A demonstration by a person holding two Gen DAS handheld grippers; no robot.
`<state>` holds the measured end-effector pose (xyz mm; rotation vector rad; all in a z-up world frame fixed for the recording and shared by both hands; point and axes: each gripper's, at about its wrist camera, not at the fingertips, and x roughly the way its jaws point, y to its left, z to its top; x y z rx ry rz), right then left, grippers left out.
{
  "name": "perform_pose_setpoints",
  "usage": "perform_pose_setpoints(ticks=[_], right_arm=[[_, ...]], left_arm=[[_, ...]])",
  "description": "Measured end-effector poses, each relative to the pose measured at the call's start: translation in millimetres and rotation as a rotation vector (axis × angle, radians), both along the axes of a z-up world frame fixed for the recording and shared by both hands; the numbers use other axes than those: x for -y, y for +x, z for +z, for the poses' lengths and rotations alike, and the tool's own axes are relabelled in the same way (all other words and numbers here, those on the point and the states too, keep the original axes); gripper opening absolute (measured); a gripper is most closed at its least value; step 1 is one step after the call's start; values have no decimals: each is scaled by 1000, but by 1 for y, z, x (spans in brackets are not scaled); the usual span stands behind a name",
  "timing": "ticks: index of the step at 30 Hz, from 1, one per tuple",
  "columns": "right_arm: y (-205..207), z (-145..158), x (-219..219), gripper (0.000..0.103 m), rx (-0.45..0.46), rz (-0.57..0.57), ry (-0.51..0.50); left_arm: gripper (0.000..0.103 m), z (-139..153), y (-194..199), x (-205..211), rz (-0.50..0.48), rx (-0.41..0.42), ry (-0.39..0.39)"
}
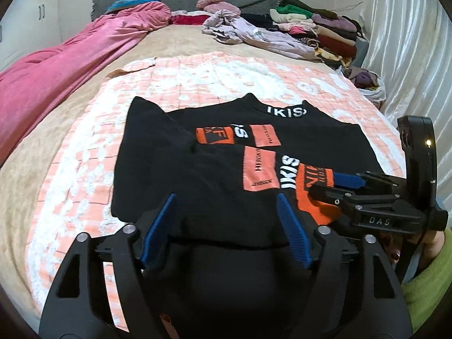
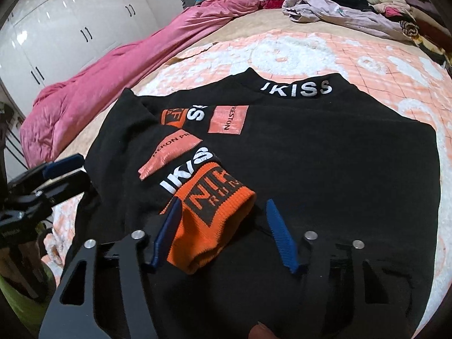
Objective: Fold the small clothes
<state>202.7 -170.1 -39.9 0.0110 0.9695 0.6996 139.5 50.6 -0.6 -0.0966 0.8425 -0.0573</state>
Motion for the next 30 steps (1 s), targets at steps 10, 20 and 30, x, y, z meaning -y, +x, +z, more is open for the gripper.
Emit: perform_pose_setpoints(ticks=[10,20,30], right_arm=[[-6,3,-6,10,24,44,10],[-18,47,12,5,169,35,81],[6,83,59,5,276,-92,58]], left_arm=[[69,-3,2,-12,34,-12,-12],[69,-3,3,-12,39,-14,-16],[69,-4,4,-15,45,-17,-20]])
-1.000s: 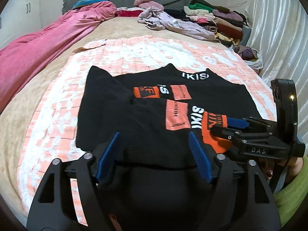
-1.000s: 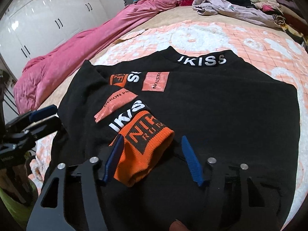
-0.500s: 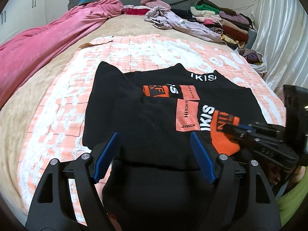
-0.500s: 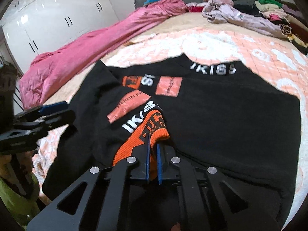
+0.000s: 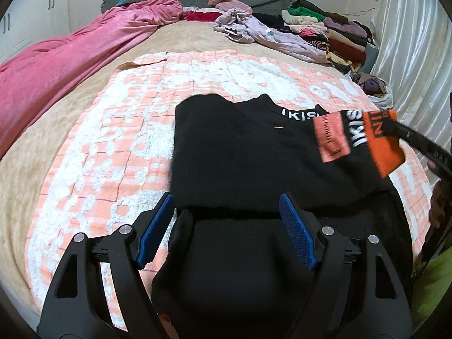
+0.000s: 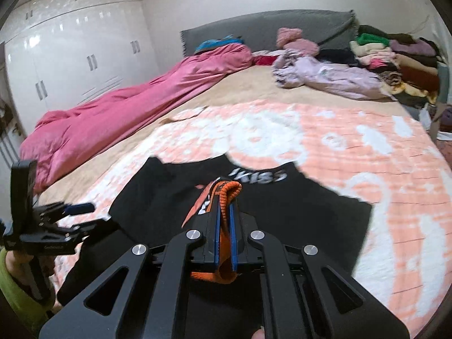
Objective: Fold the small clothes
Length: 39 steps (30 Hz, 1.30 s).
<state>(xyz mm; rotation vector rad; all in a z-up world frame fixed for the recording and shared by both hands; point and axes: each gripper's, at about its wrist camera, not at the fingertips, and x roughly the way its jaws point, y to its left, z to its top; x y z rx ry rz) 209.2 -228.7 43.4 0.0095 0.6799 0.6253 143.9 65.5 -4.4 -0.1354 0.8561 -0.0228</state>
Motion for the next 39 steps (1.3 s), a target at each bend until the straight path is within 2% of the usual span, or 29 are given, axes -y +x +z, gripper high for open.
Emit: perform_pose_setpoints(ticks=[6,13,22,24,27,28,30,34,35,39], right_arm=[[18,-8,28,5,-8,-110,-50],[31,-44,49,5,-75,-189,-69],[39,-73,51,8,-159,-229,-96],[38,-73,54,11,-168,-234,-81],[38,-75,58,40,-207,-222,-32],[38,-77,57,40,-211,-219,-22],[36,-78,54,38,-212,-213,-26],[34,-78,50,9,-205,-209,-36],[33,-77,50,5,-197,-217,-43],[32,-71,55,5,-169,-237,-33]], left_arm=[[69,-2,3,1,0,-6,2],[69,-5,18,0,12,-20,4],[69,-10,57,26,-27,-40,67],[69,-13,61,27,-24,-46,68],[69,-15,61,23,-20,-47,64],[69,-14,59,20,-13,-41,64],[69,-12,54,6,27,-25,39],[69,-8,45,-41,153,-27,-9],[69,-6,42,-52,182,-26,-7],[69,8,38,-69,214,-2,-22]])
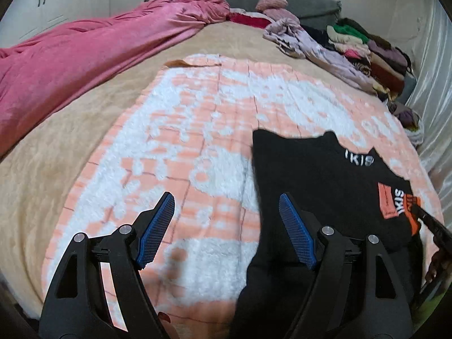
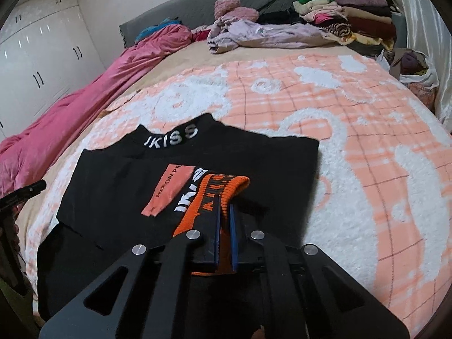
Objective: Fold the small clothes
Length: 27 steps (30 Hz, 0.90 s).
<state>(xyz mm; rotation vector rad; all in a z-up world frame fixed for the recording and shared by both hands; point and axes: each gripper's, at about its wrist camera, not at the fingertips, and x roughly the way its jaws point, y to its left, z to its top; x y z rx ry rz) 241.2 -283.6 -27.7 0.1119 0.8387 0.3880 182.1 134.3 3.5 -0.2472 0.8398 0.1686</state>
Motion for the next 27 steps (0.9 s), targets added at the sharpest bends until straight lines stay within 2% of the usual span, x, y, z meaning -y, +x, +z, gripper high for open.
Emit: perform_pose_setpoints(ticks=[3,7,13,15,18,24,27], right_arm=[[-2,4,0,5,19,6,-4],[-6,10,0,5,40,10,-5],[-6,4,5,5,12,-16,-28],[-4,2,6,5,4,-23,-32],[-3,1,6,5,6,-30,-41],[3,-15,0,6,-7,-67,-164],[3,-19,0,7,-11,-76,-170]], left_arm=[[68,6,7,6,-26,6,-17],[68,4,27,46,-135,2,3],[68,-29,51,92,-229,-80,43],[68,-43,54,99,-234,-116,80],[68,-53,53,102,-241,-128,108],[68,-55,53,98,-241,-128,85],[68,-56,50,98,-240,-120,87]])
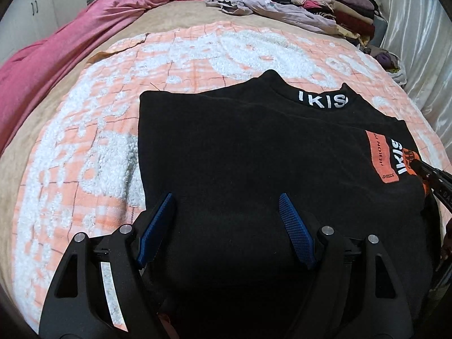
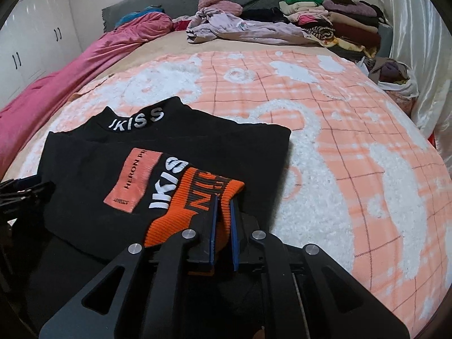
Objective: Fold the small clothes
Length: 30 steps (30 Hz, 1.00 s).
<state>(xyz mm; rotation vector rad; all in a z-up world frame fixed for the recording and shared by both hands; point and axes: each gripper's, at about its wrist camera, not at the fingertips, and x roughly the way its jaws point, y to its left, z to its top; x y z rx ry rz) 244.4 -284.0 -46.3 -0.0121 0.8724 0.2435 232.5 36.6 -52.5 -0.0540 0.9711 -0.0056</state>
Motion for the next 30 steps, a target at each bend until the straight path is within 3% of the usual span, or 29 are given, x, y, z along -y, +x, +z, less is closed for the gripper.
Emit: perform_pose_setpoints(ticks=[7,11,20,30], right_arm=[[-1,4,14,17,-6,-7,90],[-9,17,21,34,38,-12,117],[-29,44,13,34,129,65,151],[-47,46,-36,34,103,224,103]], left_arm=[[68,2,-3,1,10,5,6],[68,5,-6,2,11,10,17],[69,14,-14,4,11,15,16],[69,29,-32,13,-13,44,-8]])
